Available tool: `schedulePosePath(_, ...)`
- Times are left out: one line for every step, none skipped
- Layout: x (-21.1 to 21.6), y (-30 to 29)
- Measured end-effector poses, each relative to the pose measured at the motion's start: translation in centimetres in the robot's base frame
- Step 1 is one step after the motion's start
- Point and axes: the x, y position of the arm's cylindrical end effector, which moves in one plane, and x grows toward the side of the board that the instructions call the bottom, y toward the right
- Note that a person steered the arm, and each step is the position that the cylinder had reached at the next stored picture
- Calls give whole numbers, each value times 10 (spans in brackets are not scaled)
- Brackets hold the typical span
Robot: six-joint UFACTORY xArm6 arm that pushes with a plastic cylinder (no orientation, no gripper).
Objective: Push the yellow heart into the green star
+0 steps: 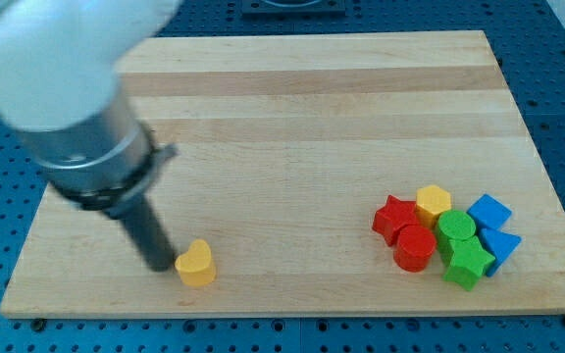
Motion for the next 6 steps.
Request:
schedulePosePath(0,82)
schedulePosePath(-2,72)
schedulePosePath(-4,26)
schedulePosePath(9,21)
schedulePosePath(26,69)
schedulePosePath(27,142)
